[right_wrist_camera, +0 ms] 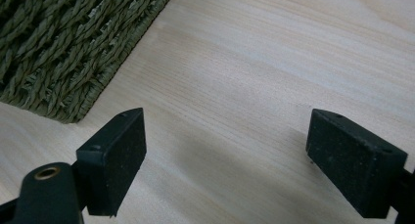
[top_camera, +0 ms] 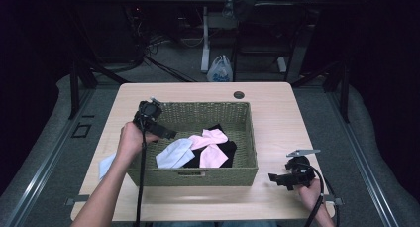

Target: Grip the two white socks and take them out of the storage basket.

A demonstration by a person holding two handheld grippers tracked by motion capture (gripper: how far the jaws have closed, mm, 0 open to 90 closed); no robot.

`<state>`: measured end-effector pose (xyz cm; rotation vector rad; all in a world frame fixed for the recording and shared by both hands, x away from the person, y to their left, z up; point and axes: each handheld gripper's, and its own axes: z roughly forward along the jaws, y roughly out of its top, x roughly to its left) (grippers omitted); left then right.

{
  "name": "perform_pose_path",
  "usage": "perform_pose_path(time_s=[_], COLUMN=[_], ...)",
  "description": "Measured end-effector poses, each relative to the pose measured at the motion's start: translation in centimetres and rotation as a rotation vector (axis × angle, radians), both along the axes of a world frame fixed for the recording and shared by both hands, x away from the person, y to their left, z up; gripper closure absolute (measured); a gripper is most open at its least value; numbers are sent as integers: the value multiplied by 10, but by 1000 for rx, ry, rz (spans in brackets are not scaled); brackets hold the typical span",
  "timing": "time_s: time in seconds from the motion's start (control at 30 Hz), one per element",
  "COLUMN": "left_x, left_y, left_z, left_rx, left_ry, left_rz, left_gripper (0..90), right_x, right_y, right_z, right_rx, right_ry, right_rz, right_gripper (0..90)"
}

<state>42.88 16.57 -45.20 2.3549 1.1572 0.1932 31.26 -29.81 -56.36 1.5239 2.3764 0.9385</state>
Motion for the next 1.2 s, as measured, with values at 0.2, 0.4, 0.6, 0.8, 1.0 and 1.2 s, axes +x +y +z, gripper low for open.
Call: perform_pose_path(time_s=[0.2, 0.4, 0.6, 0.8, 1.0, 1.2], left_x=[8, 15, 19, 22, 24, 26], left_y=[-17, -26, -35, -42, -48, -50], left_z=[-20, -34, -51, -61, -71, -79], left_rx=[10, 22, 30, 43, 76, 147], left_ry=[52, 82, 130, 182, 226, 260], left_rz=[-47, -54, -75, -115, -130, -119], left_gripper=[62, 72, 129, 218, 330, 456], right_x=[0, 0, 0, 0, 0, 0], right_y=[-1, -1, -1, -2, -3, -3], right_z=[0, 0, 0, 0, 0, 0], right_rx=[-3, -5, -5, 3, 7, 0], right_ry=[4, 6, 2, -8, -5, -2], right_rz=[2, 2, -2, -17, -15, -17], right_gripper=[147, 147, 147, 147, 147, 147])
